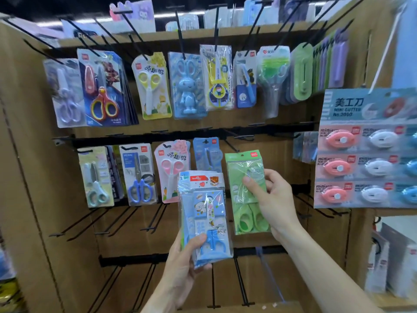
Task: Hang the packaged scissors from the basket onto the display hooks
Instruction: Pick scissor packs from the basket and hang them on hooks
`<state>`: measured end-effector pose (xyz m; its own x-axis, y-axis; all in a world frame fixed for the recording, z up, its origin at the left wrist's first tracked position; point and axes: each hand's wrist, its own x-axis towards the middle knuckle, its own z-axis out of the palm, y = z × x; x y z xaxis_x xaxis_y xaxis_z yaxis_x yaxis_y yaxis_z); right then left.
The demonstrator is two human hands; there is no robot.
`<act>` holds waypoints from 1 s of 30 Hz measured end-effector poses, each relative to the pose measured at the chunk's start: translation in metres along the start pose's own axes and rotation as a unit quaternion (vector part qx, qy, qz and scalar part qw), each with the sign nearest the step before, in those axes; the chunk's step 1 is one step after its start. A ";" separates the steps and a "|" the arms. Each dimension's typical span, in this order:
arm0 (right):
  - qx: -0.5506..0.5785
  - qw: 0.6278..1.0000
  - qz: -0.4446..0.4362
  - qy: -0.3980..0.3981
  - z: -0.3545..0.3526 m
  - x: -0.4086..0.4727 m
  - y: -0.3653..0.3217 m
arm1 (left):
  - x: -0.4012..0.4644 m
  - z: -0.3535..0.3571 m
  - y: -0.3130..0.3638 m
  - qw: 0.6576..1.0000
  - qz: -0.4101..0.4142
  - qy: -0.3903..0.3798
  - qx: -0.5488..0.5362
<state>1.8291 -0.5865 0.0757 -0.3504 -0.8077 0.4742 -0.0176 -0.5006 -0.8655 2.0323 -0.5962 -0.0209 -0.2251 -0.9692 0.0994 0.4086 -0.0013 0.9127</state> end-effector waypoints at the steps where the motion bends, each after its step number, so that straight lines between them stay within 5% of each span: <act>1: -0.002 1.000 -0.001 -0.002 0.002 0.002 -0.002 | -0.001 0.000 0.002 1.000 0.004 -0.004 0.002; 10: -0.007 0.997 -0.060 -0.045 0.003 -0.014 -0.008 | 0.000 -0.006 0.004 1.000 0.012 0.001 0.003; 30: -0.124 0.983 -0.136 0.019 -0.029 0.036 0.006 | -0.002 0.015 0.012 0.999 0.000 -0.037 -0.002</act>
<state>1.7896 -0.6096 0.0825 -0.3354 -0.6401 0.6912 -0.3411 -0.6014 -0.7224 2.0243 -0.5904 -0.0043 -0.2890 -0.9487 0.1286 0.4128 -0.0023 0.9108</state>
